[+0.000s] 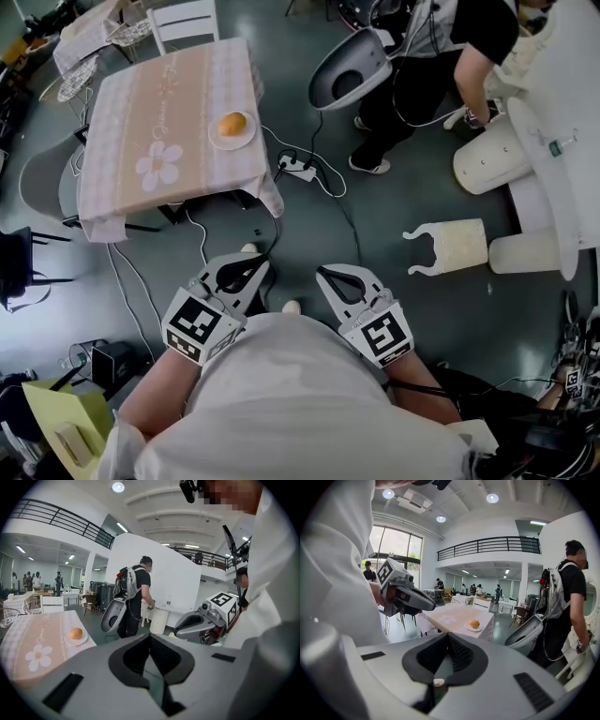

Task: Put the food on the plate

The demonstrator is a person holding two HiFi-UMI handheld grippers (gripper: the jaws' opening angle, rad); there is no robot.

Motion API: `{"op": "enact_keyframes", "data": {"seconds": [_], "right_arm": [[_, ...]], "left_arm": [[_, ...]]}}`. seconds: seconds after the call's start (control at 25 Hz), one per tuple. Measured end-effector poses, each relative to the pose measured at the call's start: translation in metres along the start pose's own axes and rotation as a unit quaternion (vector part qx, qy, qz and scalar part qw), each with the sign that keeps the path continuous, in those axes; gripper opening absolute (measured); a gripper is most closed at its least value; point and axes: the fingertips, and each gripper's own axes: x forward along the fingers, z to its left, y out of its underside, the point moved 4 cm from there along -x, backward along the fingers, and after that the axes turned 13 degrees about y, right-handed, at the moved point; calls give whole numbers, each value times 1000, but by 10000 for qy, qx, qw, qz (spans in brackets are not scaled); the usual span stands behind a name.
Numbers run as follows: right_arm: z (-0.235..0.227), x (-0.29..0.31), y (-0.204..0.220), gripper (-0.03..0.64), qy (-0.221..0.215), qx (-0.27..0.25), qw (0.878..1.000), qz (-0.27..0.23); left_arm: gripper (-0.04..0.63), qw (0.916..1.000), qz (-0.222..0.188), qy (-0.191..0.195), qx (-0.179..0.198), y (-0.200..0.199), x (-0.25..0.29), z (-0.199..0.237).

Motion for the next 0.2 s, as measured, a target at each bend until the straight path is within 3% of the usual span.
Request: {"op": "enact_keyframes", "data": {"seconds": [0.2], "right_arm": [[-4, 13, 0, 12, -32, -25, 10000, 11]], "left_arm": [[9, 10000, 23, -16, -17, 1, 3, 12]]}}
